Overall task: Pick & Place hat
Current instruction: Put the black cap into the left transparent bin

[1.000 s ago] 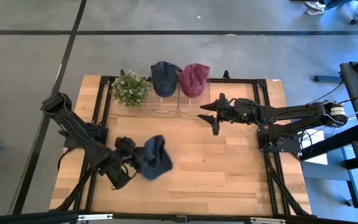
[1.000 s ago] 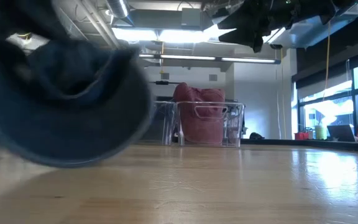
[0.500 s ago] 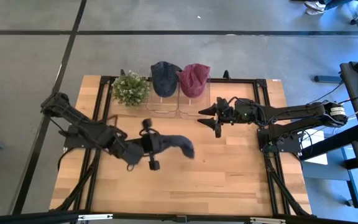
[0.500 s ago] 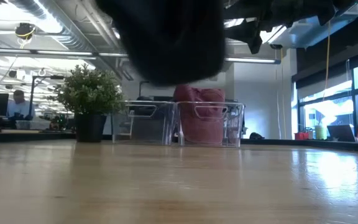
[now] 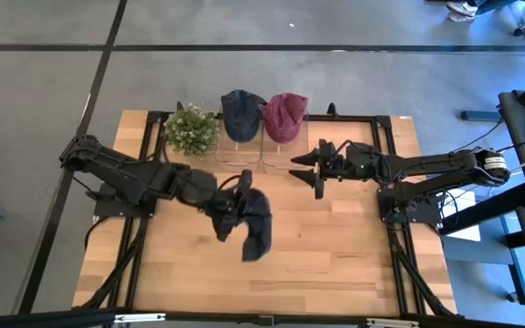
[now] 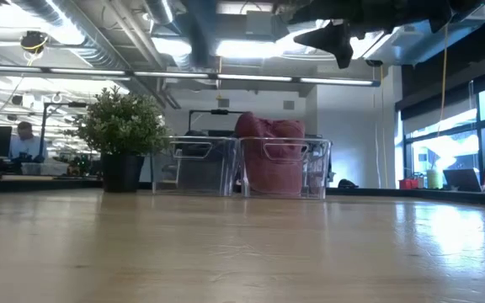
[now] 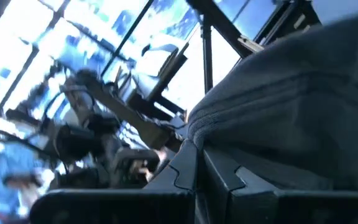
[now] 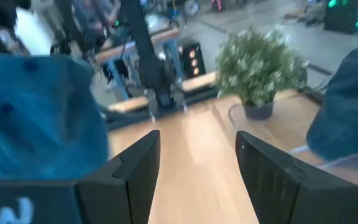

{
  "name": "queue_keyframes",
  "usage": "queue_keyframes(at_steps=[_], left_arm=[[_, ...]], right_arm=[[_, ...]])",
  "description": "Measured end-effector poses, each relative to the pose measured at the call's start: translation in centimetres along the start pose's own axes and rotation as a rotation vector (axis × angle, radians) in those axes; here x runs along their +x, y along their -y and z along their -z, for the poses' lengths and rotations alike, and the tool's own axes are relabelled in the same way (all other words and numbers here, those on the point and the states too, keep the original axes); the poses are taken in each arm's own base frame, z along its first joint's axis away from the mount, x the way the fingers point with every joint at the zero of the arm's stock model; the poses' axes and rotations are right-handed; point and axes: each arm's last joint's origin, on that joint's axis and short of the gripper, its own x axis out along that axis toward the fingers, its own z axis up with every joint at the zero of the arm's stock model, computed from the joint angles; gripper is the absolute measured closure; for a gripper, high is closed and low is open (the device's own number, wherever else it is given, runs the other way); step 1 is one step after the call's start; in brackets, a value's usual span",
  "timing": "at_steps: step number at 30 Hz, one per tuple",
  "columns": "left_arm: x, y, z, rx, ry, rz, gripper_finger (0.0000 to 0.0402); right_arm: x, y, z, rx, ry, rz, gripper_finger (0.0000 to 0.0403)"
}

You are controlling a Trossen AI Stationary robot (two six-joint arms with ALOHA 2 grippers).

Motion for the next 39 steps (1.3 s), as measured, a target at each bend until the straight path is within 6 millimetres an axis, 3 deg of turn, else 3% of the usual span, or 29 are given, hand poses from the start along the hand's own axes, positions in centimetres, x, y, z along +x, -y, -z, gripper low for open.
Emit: queue_keyframes(at_steps=[3,11,16,21,29,35,39], left_arm=[[0.2,-1.0,0.7,0.064,0.065,0.015,0.0398],[-0.8,-4.1,0.9,0.238,0.459,0.037,0.0398],[-1.8,-5.8,1.7,0.306,0.659,0.079,0.0398],[-2.4,-7.1,3.0,0.33,0.712,0.086,0.0398],[-3.1,-8.1,4.1,0.339,0.86,0.191,0.0398],[-3.5,-9.0,4.2,0.365,0.88,0.138,0.0398],[-3.7,-9.6,4.7,0.38,0.863,0.098,0.0398]], right_arm=[[0.0,-0.1,-0.4,0.013,0.038,-0.037,0.0193],[-0.3,0.0,-1.5,0.051,0.017,-0.416,0.0193],[-0.4,0.5,-1.9,0.184,-0.007,-0.477,0.0193],[-0.2,0.4,-2.3,0.197,0.044,-0.504,0.0193],[2.1,0.9,-1.1,0.17,0.066,-0.511,0.0193],[4.5,1.5,1.2,0.259,-0.024,-0.54,0.0193],[6.3,1.3,1.0,0.299,-0.031,-0.638,0.0193]])
